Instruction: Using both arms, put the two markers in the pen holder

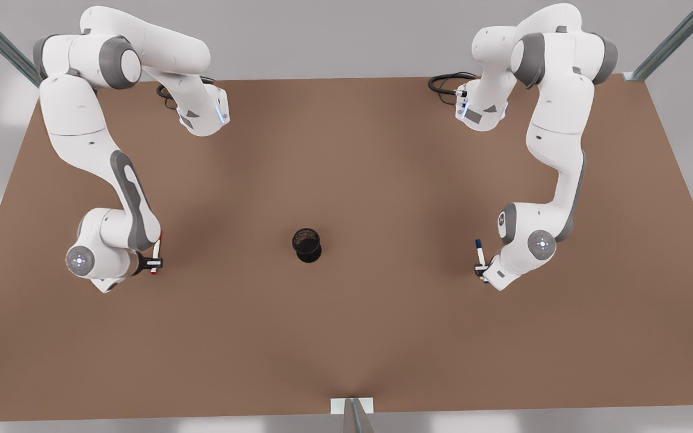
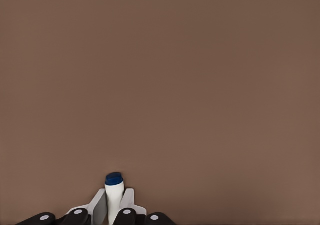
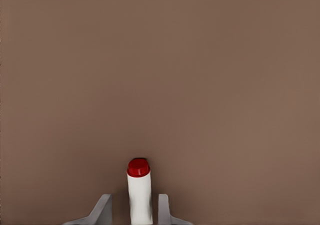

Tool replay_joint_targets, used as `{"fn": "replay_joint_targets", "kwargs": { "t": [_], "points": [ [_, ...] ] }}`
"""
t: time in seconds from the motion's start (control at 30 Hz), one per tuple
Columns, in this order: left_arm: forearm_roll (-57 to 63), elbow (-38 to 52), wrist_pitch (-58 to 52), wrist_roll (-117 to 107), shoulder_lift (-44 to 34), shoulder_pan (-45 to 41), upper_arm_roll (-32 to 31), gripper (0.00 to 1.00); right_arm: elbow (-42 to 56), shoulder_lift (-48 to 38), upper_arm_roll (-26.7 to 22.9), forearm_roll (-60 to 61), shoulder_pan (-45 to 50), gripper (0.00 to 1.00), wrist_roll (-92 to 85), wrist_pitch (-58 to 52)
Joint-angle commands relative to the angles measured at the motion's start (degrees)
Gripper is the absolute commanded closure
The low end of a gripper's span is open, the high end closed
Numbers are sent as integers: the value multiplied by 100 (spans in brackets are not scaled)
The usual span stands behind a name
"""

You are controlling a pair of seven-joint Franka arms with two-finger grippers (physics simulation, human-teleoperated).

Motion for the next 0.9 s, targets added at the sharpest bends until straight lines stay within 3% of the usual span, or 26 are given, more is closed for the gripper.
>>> {"fn": "replay_joint_targets", "kwargs": {
  "t": [0.0, 0.07, 0.2, 0.4, 0.47, 0.53, 0.57, 0.63, 0.67, 0.7, 0.77, 0.87],
  "points": [
    [3, -3, 3, 42, 14, 0, 0, 65, -5, -4, -4, 6, 16, 52, -57, -4],
    [3, -3, 3, 42, 14, 0, 0, 66, -23, -4, 5, 6, 25, 55, -65, -4],
    [3, 6, 3, -36, 5, -9, 0, 78, -23, -4, -4, 6, 7, 63, -65, -13],
    [3, 15, -58, -98, -109, -44, 0, 79, -23, 13, -4, 6, -10, 67, -92, -4],
    [-6, 103, -673, -291, -548, -114, -26, 79, -23, 13, -4, 6, -10, 67, -92, -4],
    [-49, 883, -1787, -791, -838, -667, -53, 79, 3, -39, 5, 6, -10, 79, -101, -13],
    [-199, 1560, -2535, -1012, -847, -905, -105, 79, 65, -83, -4, 6, -45, 79, -180, -13],
    [-867, 2431, -2765, -1767, -838, -1257, -606, 79, 205, -347, 40, 23, -37, 79, -162, -373],
    [-893, 2590, -2721, -1822, -838, -1266, -1010, 79, 249, -461, 111, 32, -37, 79, -118, -461],
    [-1034, 2722, -2695, -453, -952, -1222, -1318, 79, 267, -663, 198, 32, -37, 78, -118, -461],
    [-2009, 2599, -1562, 1395, -891, -1477, -1529, 79, 548, -865, 436, 32, -37, 78, -162, -461],
    [-4522, 2045, 310, 4602, -733, -1837, -1591, 79, 1339, -945, 919, 50, -37, 79, -66, -962]
  ]
}}
